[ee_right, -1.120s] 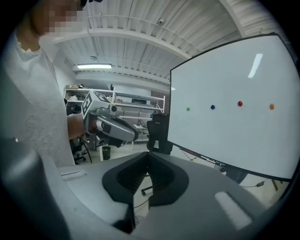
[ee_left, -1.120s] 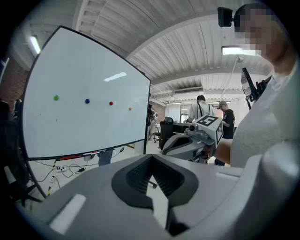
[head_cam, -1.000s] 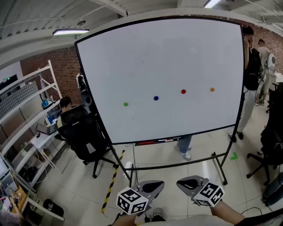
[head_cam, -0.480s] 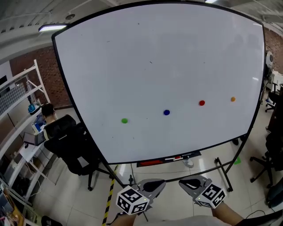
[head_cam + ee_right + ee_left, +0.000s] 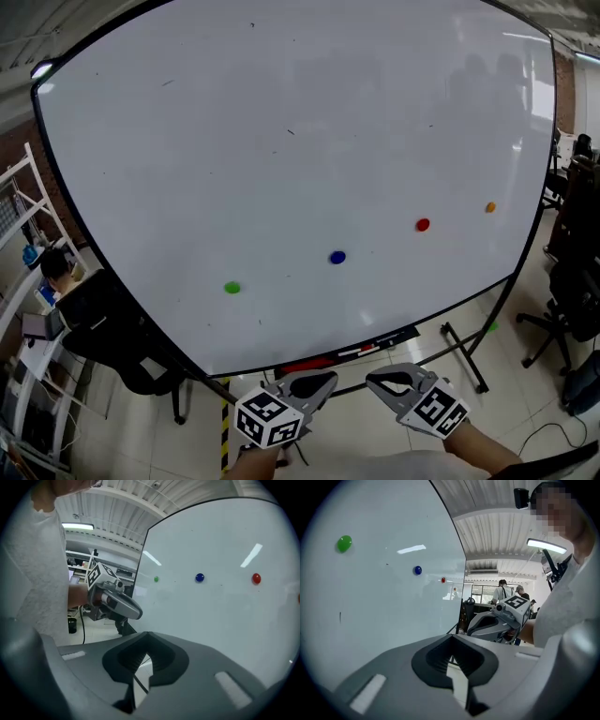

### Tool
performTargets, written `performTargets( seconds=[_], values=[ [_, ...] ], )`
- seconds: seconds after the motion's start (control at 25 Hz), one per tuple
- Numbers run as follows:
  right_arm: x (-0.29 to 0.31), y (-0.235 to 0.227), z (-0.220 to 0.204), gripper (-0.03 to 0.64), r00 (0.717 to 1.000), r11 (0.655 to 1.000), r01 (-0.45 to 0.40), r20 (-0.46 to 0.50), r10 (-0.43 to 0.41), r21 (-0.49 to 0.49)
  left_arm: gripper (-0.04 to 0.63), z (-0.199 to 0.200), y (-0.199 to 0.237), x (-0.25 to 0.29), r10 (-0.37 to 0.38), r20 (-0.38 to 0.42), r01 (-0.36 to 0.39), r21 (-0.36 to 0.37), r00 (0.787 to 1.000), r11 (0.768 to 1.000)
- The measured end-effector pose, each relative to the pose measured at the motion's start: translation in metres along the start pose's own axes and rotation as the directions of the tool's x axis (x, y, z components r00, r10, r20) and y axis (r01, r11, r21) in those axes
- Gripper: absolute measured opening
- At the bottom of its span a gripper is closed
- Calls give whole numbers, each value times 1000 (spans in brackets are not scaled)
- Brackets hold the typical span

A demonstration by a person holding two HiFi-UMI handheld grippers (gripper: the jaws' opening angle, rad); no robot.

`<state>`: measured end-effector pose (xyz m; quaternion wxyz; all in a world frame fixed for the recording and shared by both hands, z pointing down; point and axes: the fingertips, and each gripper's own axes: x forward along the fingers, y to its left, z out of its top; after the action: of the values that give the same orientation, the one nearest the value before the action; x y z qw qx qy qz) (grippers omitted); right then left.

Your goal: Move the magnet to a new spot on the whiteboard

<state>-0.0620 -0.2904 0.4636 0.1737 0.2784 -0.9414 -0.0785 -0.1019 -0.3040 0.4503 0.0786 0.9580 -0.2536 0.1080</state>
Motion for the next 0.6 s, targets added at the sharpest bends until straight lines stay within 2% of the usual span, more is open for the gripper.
performTargets(
  seconds=[0.16, 0.28, 0.4, 0.6],
  values=[
    [3, -16, 10, 6, 1000, 999, 16, 26, -15, -45, -17, 9, -1, 6, -3, 11, 3, 8, 1000, 1000],
    [7, -37, 34, 6, 997, 988, 59, 55, -51, -145, -17, 17, 1, 9, 7, 15, -7, 19, 1000, 1000],
    [13, -57, 61, 6, 992, 961, 110, 86, -90, -255, -17, 24, 2, 10, 18, 24, -18, 21, 1000, 1000],
    [25, -89, 108, 6, 979, 905, 184, 153, -134, -385, -17, 29, 7, 9, 33, 25, -34, 18, 999, 999]
  ],
)
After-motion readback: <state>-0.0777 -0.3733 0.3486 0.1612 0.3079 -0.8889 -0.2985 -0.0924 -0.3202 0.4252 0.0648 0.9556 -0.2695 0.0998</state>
